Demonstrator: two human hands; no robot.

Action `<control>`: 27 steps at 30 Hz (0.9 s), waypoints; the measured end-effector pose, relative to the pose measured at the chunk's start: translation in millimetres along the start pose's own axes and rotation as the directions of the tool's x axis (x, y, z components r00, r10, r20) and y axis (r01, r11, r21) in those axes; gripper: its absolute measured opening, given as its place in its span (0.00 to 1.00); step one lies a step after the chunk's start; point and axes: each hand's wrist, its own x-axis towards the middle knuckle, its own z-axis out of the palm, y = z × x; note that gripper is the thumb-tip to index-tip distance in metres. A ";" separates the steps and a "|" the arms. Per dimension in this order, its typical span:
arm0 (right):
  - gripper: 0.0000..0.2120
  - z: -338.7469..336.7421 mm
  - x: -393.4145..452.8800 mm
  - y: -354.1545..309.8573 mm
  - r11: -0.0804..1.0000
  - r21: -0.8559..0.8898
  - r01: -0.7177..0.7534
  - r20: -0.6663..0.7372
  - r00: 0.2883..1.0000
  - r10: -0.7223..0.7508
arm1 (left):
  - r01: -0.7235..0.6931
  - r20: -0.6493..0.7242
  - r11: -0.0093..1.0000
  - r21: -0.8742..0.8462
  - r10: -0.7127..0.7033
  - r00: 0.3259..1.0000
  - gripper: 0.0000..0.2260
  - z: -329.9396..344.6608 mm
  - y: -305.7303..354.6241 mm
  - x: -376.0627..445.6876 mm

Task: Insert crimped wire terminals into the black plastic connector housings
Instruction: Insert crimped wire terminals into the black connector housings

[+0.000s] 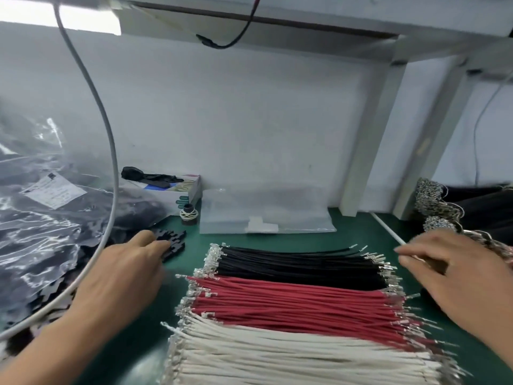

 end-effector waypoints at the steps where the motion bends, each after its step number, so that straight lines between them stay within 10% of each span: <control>1: 0.03 7.9 15.2 -34.9 0.996 0.071 0.053 0.058 0.997 -0.058 | 0.000 -0.027 0.999 -0.047 -0.001 1.000 0.09 -0.5 3.9 -0.6; 9: 0.12 121.6 61.7 -149.0 0.967 0.239 0.084 0.448 0.874 -0.187 | -0.041 -0.105 0.986 -0.164 0.024 0.994 0.13 -6.5 5.7 -7.8; 22: 0.05 139.9 64.5 -143.7 0.979 0.172 0.109 0.419 0.892 -0.172 | -0.186 0.141 0.975 -0.119 0.202 0.969 0.07 -6.8 22.3 -16.3; 27: 0.03 136.2 66.8 -145.5 0.981 0.142 0.135 0.427 0.885 -0.184 | -0.052 0.077 0.989 -0.135 0.063 0.995 0.10 -14.9 14.2 -14.1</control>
